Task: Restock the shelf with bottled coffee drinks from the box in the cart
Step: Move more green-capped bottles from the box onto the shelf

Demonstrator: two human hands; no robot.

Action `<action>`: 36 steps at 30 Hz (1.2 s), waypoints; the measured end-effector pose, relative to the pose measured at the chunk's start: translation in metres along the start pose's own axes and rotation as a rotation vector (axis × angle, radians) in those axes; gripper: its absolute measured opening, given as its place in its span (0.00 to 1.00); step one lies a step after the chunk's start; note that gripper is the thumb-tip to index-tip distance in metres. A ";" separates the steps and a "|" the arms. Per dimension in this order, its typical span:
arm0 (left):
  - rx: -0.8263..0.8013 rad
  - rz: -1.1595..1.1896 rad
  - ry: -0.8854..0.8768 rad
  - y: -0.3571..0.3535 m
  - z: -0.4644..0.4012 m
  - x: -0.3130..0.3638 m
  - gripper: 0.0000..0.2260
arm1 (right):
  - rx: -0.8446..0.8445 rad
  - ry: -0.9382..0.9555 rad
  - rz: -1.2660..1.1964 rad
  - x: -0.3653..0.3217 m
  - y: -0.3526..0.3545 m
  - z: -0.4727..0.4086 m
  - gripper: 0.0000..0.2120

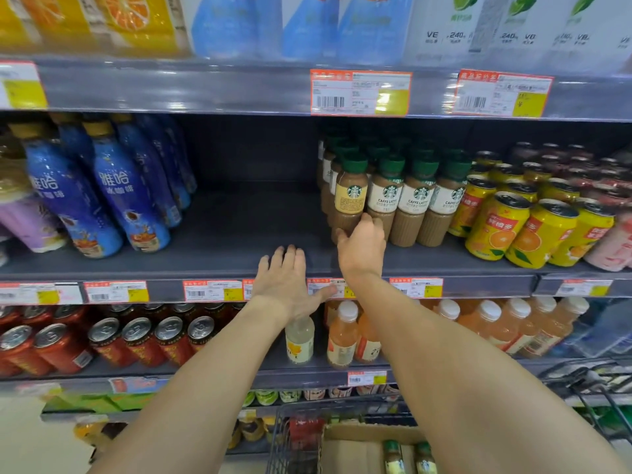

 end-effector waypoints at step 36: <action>0.089 0.037 -0.380 -0.176 0.087 0.040 0.29 | -0.264 0.571 0.483 0.189 -0.018 0.169 0.27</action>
Point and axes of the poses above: each hand's wrist, its own z-axis away from the middle knuckle, its own y-axis out of the back of the hand, x = y × z, the point moved 4 cm from there along -z, towards the middle knuckle, and after that the axes turned 13 degrees about z, right-handed, at the moved point
